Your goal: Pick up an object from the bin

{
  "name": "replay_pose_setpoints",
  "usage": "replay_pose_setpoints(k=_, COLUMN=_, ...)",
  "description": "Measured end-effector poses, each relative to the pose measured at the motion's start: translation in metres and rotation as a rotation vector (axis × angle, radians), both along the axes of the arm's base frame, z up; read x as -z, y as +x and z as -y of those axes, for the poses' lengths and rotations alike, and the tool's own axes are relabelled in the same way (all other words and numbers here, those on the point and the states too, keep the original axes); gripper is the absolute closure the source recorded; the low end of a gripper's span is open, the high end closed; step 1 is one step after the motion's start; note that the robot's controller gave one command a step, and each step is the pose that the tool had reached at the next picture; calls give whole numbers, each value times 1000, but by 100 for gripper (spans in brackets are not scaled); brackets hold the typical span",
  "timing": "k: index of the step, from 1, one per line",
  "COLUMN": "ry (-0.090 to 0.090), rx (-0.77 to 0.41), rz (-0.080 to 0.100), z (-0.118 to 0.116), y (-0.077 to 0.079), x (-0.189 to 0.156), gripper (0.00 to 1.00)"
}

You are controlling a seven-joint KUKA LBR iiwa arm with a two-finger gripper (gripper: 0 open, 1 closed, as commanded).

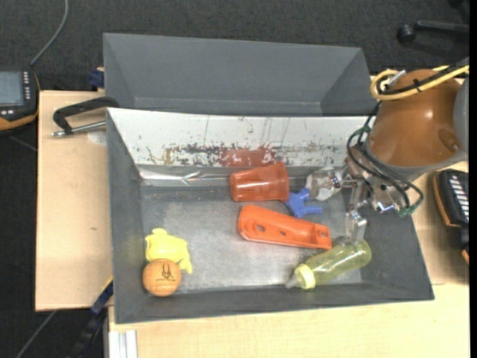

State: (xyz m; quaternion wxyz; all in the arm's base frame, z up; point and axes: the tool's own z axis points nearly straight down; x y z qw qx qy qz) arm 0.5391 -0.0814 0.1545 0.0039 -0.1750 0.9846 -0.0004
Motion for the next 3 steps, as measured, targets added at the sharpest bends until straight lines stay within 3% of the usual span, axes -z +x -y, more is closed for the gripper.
replay_pose_setpoints(k=1, ry=1, rx=-48, rz=0, z=-11, y=-7, x=19, gripper=0)
replay_pose_setpoints(k=2, ry=-1, rx=-249, rz=4, z=-14, y=7, x=26, gripper=0)
replay_pose_setpoints(k=3, ry=1, rx=-210, rz=6, z=-2, y=16, x=36, gripper=0)
